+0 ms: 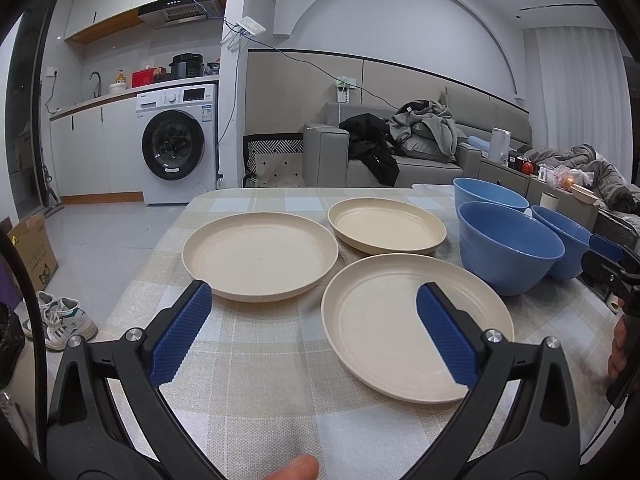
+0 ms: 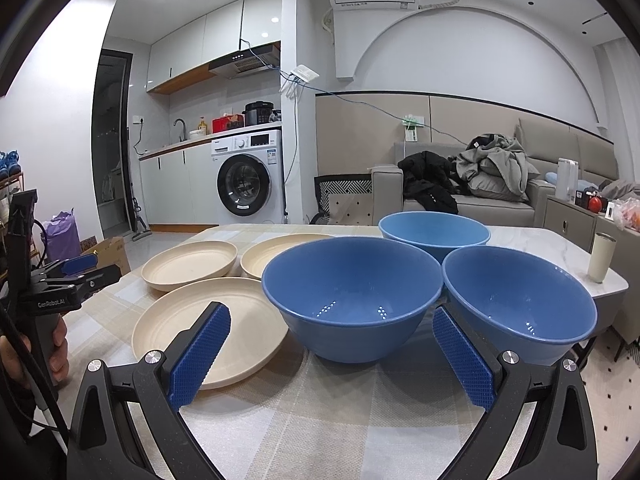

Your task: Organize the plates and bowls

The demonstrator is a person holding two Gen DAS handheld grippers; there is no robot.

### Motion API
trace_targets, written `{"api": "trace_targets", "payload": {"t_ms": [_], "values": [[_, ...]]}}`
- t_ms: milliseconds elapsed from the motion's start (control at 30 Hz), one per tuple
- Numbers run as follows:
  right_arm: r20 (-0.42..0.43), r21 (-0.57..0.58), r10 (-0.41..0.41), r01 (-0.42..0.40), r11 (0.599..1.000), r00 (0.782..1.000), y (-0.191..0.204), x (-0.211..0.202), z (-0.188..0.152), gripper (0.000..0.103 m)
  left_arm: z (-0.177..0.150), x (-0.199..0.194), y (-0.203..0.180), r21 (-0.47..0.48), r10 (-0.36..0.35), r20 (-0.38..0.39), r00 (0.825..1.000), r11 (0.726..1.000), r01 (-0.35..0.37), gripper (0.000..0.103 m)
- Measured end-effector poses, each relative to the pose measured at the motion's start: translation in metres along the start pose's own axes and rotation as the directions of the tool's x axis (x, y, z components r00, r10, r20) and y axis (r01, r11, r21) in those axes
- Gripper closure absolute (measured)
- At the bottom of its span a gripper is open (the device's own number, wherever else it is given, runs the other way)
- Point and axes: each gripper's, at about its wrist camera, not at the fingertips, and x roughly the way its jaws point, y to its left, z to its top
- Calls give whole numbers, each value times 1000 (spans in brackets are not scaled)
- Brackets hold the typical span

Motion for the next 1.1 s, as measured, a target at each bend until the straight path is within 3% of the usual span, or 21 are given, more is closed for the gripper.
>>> {"api": "trace_targets", "payload": {"t_ms": [267,433,667,933,1100], "values": [[-44,6,-24,25,1000,999,-5,13,-3,0,1,7,0,-3,-24,-31,999,1000,24,1],[-62,49,22,-19,999,998,-6,17,4,0,2,12,2,-13,-33,-66,997,999,32,1],[-42,21,37,-37,999,998,5,13,18,0,12,15,11,-72,-88,-127,988,994,79,1],[-85,-13,52,-54,998,995,25,18,40,0,25,12,20,-112,-66,-150,986,993,49,1],[-91,2,93,-93,996,991,35,21,57,0,35,9,22,-83,-35,-168,985,996,21,1]]}}
